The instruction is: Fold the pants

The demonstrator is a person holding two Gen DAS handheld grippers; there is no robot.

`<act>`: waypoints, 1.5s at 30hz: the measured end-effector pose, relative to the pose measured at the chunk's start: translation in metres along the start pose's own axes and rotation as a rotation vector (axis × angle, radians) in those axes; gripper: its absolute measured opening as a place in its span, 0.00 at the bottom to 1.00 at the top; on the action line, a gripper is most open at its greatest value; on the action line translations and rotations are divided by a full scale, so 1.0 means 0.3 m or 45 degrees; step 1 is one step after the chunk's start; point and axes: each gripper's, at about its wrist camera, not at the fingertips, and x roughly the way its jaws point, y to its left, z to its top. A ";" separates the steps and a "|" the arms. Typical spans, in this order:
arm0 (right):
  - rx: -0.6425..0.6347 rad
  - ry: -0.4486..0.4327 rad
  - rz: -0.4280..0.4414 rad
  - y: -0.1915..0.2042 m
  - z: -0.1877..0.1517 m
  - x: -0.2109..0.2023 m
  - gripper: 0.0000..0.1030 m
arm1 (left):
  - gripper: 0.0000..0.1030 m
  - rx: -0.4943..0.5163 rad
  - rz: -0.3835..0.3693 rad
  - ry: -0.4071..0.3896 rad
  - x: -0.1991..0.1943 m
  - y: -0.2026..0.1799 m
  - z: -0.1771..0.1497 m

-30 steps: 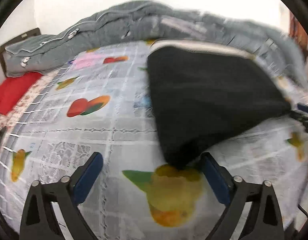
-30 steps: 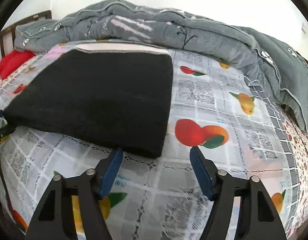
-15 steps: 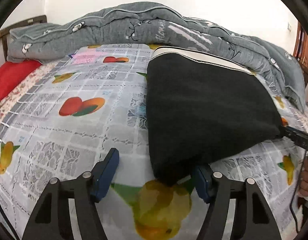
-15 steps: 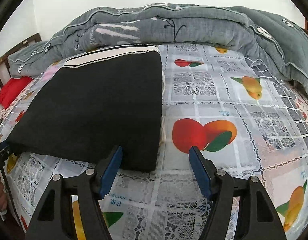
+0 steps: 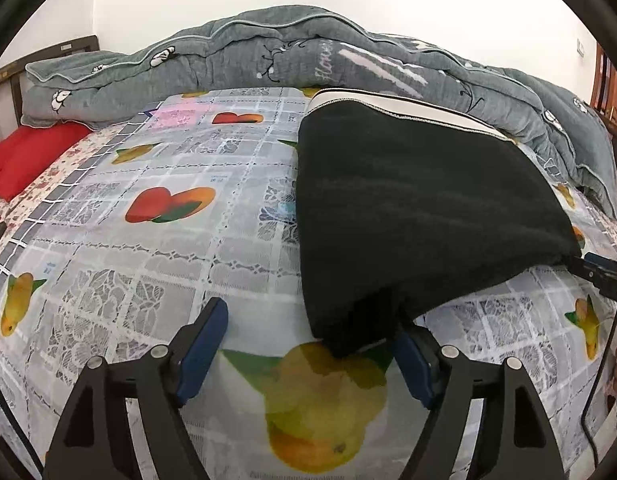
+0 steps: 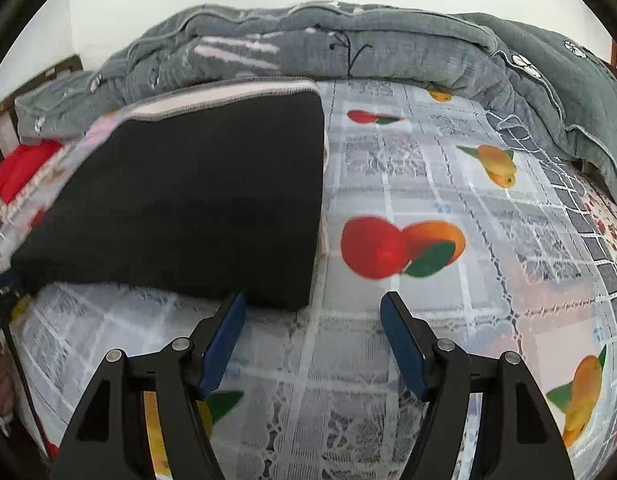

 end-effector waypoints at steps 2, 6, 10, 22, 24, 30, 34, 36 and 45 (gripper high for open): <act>-0.029 -0.031 -0.036 0.012 -0.020 -0.011 0.67 | 0.78 0.007 0.006 -0.002 -0.003 0.000 -0.006; -0.017 -0.028 -0.025 0.010 -0.037 -0.030 0.68 | 0.80 0.017 0.024 -0.004 -0.018 -0.005 -0.024; 0.003 -0.016 0.008 -0.008 -0.035 -0.055 0.67 | 0.78 0.011 -0.069 -0.022 -0.073 0.007 -0.029; 0.091 -0.005 0.082 -0.028 0.072 -0.005 0.66 | 0.80 -0.112 -0.141 0.009 -0.013 0.000 0.160; 0.077 0.010 0.056 -0.011 0.063 0.027 0.66 | 0.82 -0.067 -0.060 0.072 0.046 -0.032 0.151; 0.092 -0.016 0.066 -0.028 0.055 -0.038 0.66 | 0.82 -0.136 -0.045 0.080 0.033 -0.021 0.117; 0.084 -0.047 0.014 -0.038 0.067 -0.113 0.66 | 0.81 -0.056 0.077 0.030 -0.046 -0.071 0.119; 0.088 -0.073 -0.001 -0.040 0.071 -0.167 0.66 | 0.81 0.001 0.129 -0.018 -0.106 -0.108 0.117; 0.062 -0.095 -0.053 -0.037 0.052 -0.382 0.69 | 0.81 0.019 0.084 -0.156 -0.415 -0.233 0.100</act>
